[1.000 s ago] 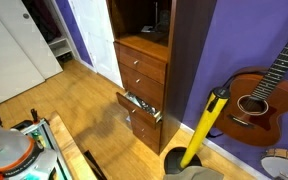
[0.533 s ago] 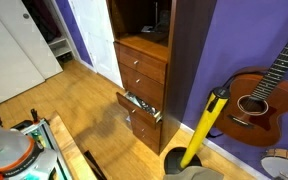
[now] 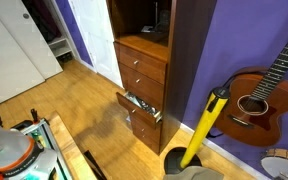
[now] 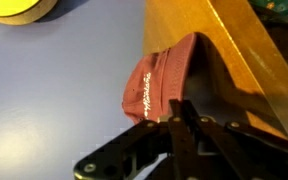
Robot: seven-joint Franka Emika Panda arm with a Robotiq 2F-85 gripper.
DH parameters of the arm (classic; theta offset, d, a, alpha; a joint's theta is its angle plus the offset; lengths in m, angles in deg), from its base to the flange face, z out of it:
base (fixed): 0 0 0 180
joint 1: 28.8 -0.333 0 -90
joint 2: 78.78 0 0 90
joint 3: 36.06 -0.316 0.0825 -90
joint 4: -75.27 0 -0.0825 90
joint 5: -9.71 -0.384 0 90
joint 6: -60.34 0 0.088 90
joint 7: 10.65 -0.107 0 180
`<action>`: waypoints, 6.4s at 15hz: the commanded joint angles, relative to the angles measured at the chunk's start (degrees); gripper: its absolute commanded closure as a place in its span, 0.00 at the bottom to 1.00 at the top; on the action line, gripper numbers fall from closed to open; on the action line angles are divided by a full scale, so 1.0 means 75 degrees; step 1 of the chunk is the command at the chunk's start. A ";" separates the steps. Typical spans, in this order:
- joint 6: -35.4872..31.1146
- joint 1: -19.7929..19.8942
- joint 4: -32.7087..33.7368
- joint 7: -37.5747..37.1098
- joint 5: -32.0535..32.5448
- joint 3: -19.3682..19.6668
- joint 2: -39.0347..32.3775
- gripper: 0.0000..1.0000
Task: Move the hat to the second shelf
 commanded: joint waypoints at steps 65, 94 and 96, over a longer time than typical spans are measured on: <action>0.1855 -0.0471 -0.3792 -0.0139 -0.3770 0.0197 0.2292 0.93; -0.2945 0.1376 -0.4427 -0.0596 -0.2136 -0.0768 0.0244 0.98; -0.3018 0.1634 -0.4432 -0.0693 -0.2060 -0.1007 0.0210 0.84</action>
